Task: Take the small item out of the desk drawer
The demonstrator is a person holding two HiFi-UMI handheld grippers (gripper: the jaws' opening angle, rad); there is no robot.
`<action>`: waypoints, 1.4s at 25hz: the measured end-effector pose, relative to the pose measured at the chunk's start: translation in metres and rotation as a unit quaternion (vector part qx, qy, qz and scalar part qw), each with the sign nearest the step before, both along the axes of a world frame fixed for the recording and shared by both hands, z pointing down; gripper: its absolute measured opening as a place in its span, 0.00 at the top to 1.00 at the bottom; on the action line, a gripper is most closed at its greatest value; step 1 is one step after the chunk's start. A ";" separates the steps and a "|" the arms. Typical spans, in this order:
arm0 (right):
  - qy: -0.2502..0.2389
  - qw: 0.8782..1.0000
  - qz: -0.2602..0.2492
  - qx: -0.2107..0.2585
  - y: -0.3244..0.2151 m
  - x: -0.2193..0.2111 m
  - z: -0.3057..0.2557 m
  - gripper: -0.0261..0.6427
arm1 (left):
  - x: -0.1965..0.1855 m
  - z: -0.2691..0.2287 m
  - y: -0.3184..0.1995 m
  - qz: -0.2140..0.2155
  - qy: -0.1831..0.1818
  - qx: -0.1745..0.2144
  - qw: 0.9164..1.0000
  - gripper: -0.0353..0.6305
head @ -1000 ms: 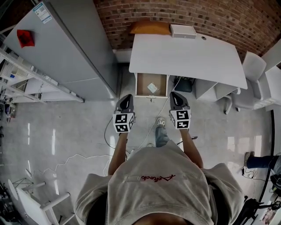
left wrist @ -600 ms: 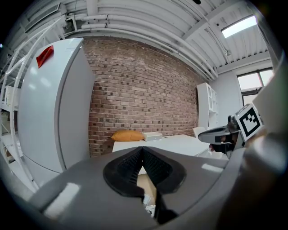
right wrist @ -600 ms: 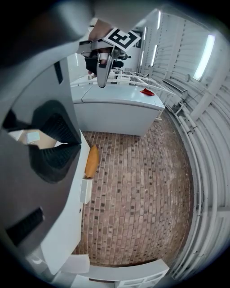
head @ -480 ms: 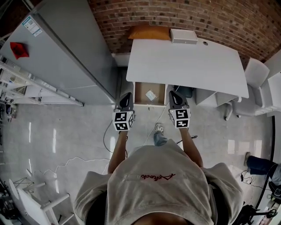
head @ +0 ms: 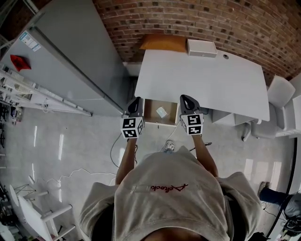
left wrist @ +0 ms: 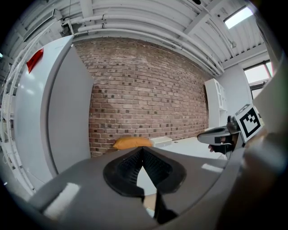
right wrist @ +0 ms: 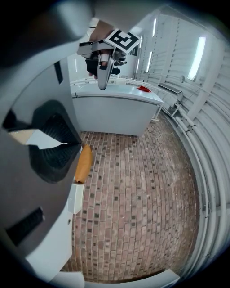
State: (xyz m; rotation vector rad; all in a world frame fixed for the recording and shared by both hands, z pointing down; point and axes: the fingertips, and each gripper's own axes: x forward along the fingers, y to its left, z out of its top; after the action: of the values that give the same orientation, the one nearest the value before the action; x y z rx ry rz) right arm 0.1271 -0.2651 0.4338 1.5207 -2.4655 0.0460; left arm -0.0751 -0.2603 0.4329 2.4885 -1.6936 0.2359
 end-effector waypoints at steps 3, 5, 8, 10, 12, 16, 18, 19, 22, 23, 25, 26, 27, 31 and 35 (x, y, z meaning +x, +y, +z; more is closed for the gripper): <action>0.000 1.000 -0.010 -0.001 -0.023 0.007 0.002 0.94 | 0.008 0.000 -0.021 -0.008 -0.002 0.001 1.000 0.93; 0.000 1.000 -0.015 -0.002 -0.037 0.011 0.004 0.94 | 0.013 0.002 -0.032 -0.013 -0.003 0.000 1.000 0.93; -0.001 1.000 -0.022 -0.003 -0.056 0.015 0.006 0.94 | 0.016 0.005 -0.047 -0.020 -0.004 -0.004 1.000 0.93; -0.002 1.000 -0.026 -0.008 -0.064 0.016 0.010 0.94 | 0.016 0.009 -0.053 -0.024 -0.006 -0.009 1.000 0.93; -0.003 0.999 -0.030 -0.014 -0.070 0.017 0.015 0.94 | 0.018 0.012 -0.058 -0.027 -0.008 -0.014 1.000 0.93; -0.004 0.999 -0.040 -0.029 -0.075 0.015 0.028 0.94 | 0.016 0.022 -0.063 -0.036 -0.010 -0.026 0.999 0.93; -0.004 0.998 -0.047 -0.038 -0.075 0.012 0.035 0.94 | 0.017 0.027 -0.064 -0.039 -0.009 -0.032 0.999 0.93; -0.004 0.998 -0.050 -0.042 -0.076 0.011 0.039 0.94 | 0.018 0.029 -0.064 -0.039 -0.009 -0.035 0.999 0.93; -0.004 0.997 -0.058 -0.055 -0.076 0.005 0.051 0.94 | 0.020 0.036 -0.064 -0.038 -0.010 -0.044 0.998 0.93; -0.004 0.996 -0.061 -0.061 -0.075 0.001 0.056 0.94 | 0.019 0.040 -0.062 -0.038 -0.011 -0.049 0.998 0.93; -0.003 0.995 -0.067 -0.074 -0.070 -0.005 0.067 0.94 | 0.015 0.050 -0.057 -0.040 -0.012 -0.061 0.997 0.93; -0.003 0.994 -0.070 -0.080 -0.067 -0.008 0.073 0.94 | 0.013 0.055 -0.054 -0.042 -0.013 -0.067 0.997 0.93; -0.003 0.994 -0.073 -0.086 -0.064 -0.011 0.078 0.94 | 0.012 0.060 -0.052 -0.043 -0.014 -0.073 0.996 0.93; -0.002 0.991 -0.076 -0.107 -0.056 -0.016 0.095 0.94 | 0.007 0.076 -0.046 -0.041 -0.015 -0.092 0.995 0.93; 0.000 0.990 -0.073 -0.123 -0.048 -0.022 0.114 0.94 | 0.001 0.098 -0.043 -0.026 -0.022 -0.110 0.993 0.93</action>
State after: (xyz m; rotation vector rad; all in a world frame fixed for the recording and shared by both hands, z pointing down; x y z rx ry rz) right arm 0.1047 -0.3127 0.5475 1.2371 -2.4568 0.3109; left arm -0.0739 -0.3028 0.5304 2.2926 -1.6478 0.4487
